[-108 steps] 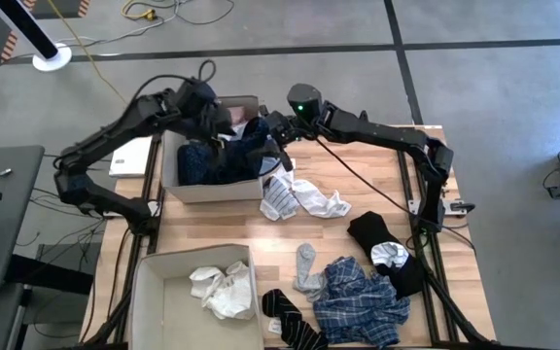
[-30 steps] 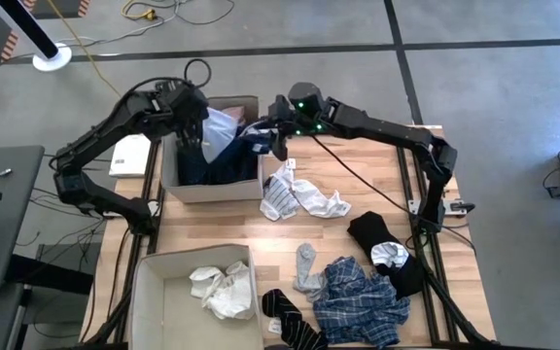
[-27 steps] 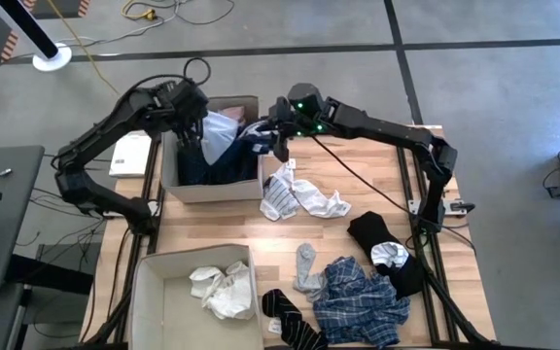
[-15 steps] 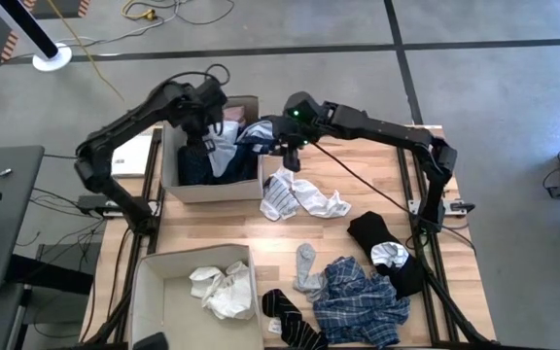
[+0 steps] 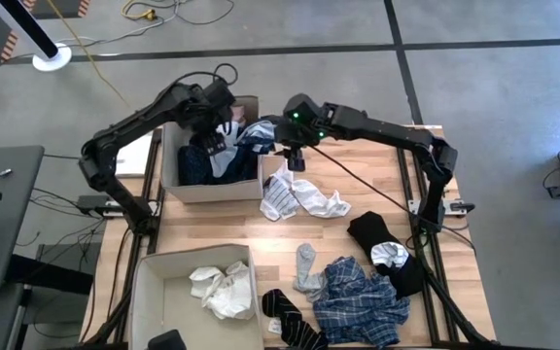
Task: Sort clothes
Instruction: Put the dark blue long sleeve into the top light brown laundry organizer
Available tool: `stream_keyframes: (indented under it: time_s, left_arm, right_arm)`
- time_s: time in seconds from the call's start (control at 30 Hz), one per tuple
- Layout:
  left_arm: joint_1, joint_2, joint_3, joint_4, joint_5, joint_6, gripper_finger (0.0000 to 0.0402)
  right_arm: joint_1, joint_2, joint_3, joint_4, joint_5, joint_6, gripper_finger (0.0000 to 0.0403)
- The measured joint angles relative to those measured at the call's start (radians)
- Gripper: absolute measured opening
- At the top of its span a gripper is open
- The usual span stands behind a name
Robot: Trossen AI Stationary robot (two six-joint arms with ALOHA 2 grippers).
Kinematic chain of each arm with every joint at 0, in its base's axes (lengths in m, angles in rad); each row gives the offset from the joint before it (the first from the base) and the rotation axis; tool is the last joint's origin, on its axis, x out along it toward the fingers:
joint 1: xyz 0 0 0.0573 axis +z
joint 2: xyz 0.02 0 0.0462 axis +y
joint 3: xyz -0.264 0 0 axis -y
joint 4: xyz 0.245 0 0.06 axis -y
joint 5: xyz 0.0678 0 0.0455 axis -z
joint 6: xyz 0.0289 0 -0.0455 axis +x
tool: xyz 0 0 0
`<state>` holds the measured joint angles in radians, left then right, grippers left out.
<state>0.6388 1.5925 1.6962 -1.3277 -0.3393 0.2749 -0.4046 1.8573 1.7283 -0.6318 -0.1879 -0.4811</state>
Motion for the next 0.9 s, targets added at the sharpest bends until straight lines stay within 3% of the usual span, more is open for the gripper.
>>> stream_keyframes:
  time_s: [0.17, 0.37, 0.53, 0.67, 0.87, 0.9]
  left_arm:
    - [-0.006, -0.073, 0.000, 0.052, 0.079, 0.000, 0.0308]
    - [-0.033, -0.212, 0.000, 0.128, 0.134, 0.031, 0.0305]
    - [-0.067, -0.330, 0.000, 0.142, 0.153, 0.020, 0.0305]
    - [-0.101, -0.420, 0.000, 0.141, 0.153, -0.006, 0.0305]
    - [-0.161, -0.553, 0.001, 0.128, 0.153, -0.031, 0.0305]
    - [-0.172, -0.571, 0.001, 0.128, 0.153, -0.039, 0.0305]
  right_arm:
    - [0.017, 0.024, 0.000, 0.029, 0.000, -0.022, 0.0245]
    - [0.027, 0.064, 0.001, 0.065, 0.002, -0.008, 0.0250]
    - [0.029, 0.081, 0.000, 0.112, 0.122, 0.036, 0.0239]
    - [0.043, 0.081, 0.000, 0.176, 0.138, 0.036, 0.0185]
    - [0.066, 0.077, 0.000, 0.199, 0.213, 0.010, 0.0028]
    - [0.068, 0.076, 0.000, 0.203, 0.222, 0.005, 0.0016]
